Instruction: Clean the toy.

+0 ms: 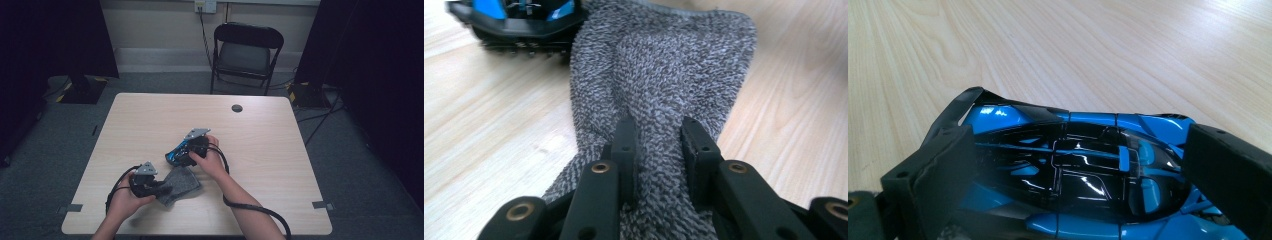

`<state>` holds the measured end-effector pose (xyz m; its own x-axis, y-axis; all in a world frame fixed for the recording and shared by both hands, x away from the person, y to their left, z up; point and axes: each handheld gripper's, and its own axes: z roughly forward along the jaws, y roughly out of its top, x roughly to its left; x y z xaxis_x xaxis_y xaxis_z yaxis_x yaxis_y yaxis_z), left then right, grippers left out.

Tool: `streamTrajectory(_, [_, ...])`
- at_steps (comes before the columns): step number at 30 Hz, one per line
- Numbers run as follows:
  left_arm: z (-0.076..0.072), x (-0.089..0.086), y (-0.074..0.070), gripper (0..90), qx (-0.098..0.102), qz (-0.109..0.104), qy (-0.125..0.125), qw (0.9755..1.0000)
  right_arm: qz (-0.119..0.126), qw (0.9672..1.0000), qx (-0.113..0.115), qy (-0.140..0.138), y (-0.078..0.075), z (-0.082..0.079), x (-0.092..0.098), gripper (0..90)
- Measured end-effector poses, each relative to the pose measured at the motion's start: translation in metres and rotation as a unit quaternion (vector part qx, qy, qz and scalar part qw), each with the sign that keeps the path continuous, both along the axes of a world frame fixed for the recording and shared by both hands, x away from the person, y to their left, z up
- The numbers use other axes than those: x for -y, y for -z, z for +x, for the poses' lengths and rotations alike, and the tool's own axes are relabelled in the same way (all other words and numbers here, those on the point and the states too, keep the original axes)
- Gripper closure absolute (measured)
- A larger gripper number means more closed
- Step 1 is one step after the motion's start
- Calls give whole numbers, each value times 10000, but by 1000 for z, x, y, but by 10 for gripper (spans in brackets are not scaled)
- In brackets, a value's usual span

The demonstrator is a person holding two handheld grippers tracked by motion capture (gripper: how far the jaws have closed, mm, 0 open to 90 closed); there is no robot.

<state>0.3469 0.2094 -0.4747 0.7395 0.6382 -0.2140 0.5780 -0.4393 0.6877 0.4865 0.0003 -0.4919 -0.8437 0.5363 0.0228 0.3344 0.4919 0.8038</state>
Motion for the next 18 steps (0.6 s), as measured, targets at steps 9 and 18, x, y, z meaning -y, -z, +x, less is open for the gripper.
streamTrajectory(9, [6,-6,-1,719,-20,31,-103,9999,-71,9999,-94,-13,-2,2,0,10])
streamTrajectory(18, [13,-15,-2,720,49,232,-417,9988,-72,9999,-97,-16,-2,0,-2,9])
